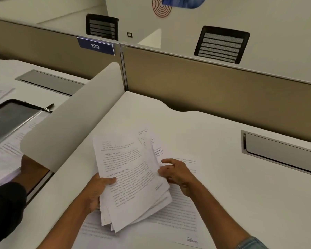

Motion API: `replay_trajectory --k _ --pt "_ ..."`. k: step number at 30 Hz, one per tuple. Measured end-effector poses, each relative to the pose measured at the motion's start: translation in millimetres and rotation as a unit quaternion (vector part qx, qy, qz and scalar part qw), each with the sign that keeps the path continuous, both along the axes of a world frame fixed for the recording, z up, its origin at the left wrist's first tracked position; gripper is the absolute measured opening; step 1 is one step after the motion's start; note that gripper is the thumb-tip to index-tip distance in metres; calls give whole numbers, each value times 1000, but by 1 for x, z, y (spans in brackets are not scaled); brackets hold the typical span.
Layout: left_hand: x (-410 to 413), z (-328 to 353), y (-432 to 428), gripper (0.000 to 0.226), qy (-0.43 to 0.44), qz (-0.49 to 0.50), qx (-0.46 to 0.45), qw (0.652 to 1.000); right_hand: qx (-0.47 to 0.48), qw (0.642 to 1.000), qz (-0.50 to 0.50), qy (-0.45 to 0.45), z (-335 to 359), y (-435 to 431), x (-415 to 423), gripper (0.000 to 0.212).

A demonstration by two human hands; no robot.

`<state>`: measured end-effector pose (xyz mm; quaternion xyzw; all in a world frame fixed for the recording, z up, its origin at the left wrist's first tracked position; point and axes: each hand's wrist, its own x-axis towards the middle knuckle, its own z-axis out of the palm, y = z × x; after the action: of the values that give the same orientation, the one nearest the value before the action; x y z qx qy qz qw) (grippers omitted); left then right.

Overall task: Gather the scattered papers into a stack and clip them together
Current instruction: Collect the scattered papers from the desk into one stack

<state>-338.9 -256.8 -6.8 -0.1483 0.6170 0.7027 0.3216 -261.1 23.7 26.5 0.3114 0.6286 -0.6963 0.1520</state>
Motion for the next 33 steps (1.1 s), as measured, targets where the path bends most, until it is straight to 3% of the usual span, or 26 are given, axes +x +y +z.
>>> replay_trajectory --k 3,6,8,12,17,21,26,31,33 --pt "-4 -11 -4 47 -21 9 -3 1000 43 999 7 -20 -8 -10 -10 42" --pt "-7 -18 -10 46 -40 22 25 999 64 998 15 -8 -12 -15 -16 21" --pt "-9 -20 -14 42 -50 34 54 997 162 986 -22 16 -18 -12 -23 17" --pt "-13 -26 -20 45 -59 64 92 992 427 903 -41 22 -29 0 -43 40" --pt "-15 -26 -16 44 -61 82 95 990 526 839 121 -71 -27 -5 -70 84" --pt "-15 -25 -13 36 -58 92 76 991 547 815 156 -108 -22 -12 -84 83" --pt "-14 -20 -10 37 -62 103 74 990 504 841 159 -112 -25 -12 -91 60" --pt "-12 -12 -11 39 -79 101 90 988 425 903 69 -1 -27 -3 -80 15" --pt "-11 -8 -15 41 -94 103 108 984 364 929 51 40 -22 11 -67 16"
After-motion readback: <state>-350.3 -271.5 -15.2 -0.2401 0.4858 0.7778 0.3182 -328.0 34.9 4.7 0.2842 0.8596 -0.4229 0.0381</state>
